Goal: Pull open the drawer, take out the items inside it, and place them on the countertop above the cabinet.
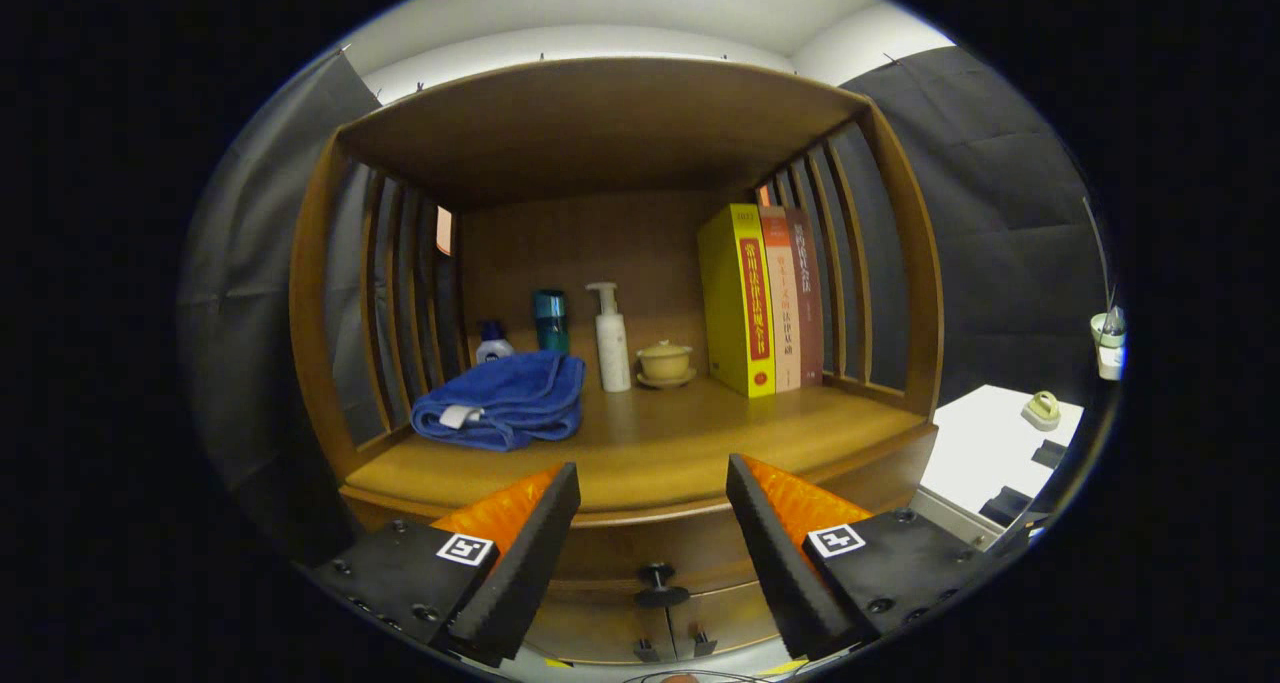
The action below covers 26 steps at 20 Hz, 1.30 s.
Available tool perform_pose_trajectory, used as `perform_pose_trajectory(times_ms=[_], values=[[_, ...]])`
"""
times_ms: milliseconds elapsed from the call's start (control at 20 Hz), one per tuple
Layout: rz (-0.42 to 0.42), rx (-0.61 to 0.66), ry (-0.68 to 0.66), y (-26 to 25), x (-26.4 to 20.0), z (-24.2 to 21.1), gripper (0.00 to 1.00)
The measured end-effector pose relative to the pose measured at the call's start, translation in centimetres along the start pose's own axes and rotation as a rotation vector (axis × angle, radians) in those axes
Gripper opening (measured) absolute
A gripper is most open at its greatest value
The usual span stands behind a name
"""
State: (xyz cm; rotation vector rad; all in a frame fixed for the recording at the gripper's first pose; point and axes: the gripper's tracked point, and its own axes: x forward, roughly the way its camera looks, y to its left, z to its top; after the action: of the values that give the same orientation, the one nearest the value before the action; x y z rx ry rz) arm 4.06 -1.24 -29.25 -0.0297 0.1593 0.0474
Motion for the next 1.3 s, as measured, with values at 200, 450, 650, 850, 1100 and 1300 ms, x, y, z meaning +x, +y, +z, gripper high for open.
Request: perform_pose_trajectory(times_ms=[200, 450, 650, 850, 1100, 1300], values=[[-0.003, -0.018, 0.075, -0.7, -0.3, -5.4, 0.99], [0.016, -0.020, 0.145, -0.7, 0.1, -9.4, 0.99], [0.046, -0.060, 0.174, 0.2, 0.7, -11.2, 0.97], [0.037, -0.062, 0.212, 0.2, 1.1, -12.8, 0.83], [0.030, 0.001, 0.250, 0.1, 1.7, -13.7, 0.55], [0.019, -0.020, 0.269, 0.1, 1.6, -14.0, 0.43]])
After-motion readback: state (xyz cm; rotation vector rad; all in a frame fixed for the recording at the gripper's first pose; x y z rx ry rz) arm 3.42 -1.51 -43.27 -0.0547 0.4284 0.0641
